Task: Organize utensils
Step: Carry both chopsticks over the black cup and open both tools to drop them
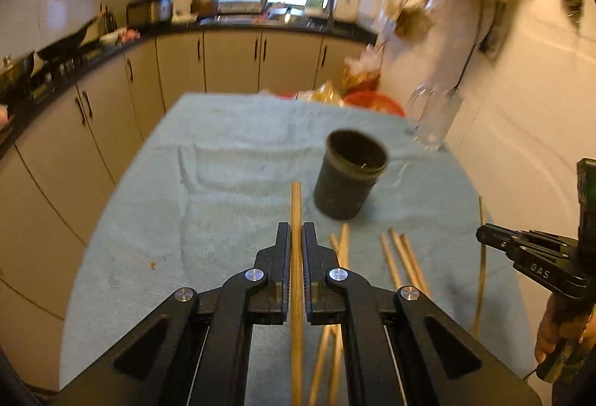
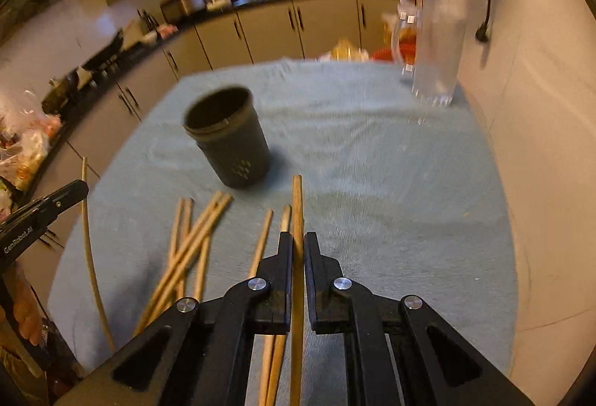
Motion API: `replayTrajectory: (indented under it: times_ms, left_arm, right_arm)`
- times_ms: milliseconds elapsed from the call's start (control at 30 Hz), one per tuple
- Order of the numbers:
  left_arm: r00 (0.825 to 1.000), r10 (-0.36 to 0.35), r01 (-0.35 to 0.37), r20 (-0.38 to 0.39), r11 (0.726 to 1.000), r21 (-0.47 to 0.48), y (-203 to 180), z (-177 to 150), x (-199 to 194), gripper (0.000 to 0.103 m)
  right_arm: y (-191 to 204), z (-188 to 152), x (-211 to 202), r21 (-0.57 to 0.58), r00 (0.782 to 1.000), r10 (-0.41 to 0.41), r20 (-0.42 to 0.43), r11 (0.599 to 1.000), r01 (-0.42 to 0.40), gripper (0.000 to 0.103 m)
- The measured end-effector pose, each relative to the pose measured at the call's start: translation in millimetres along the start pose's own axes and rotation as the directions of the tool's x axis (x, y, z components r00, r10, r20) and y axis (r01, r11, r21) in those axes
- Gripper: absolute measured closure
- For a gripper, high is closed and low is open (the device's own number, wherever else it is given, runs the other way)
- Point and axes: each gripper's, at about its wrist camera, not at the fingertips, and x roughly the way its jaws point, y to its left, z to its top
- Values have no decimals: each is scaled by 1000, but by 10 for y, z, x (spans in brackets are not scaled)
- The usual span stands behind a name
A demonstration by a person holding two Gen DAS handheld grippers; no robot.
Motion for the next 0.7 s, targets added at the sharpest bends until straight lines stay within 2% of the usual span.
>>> replayTrajectory:
  times_ms: [167,333,533,700]
  left_arm:
    - [992,7,-12,129,999,41,-146,-7,-487,98]
    - [977,-15,8,213,999,37,-197,218,-752,98]
    - [965,-50,42,258,998,36,-246,678,-814,98]
    - [954,-46,31,297,998,55,-348,1131,-679,98]
  right_arm:
    - [110,-47,-523,-13,993,22,116,1000,-21,96]
    - [213,77,-860,-11,973,27,227,1000,-25,96]
    - [279,471,-980,12,954,51,294,998,-57,96]
    - [372,909,-1007,22,928,65,368,997,-78,96]
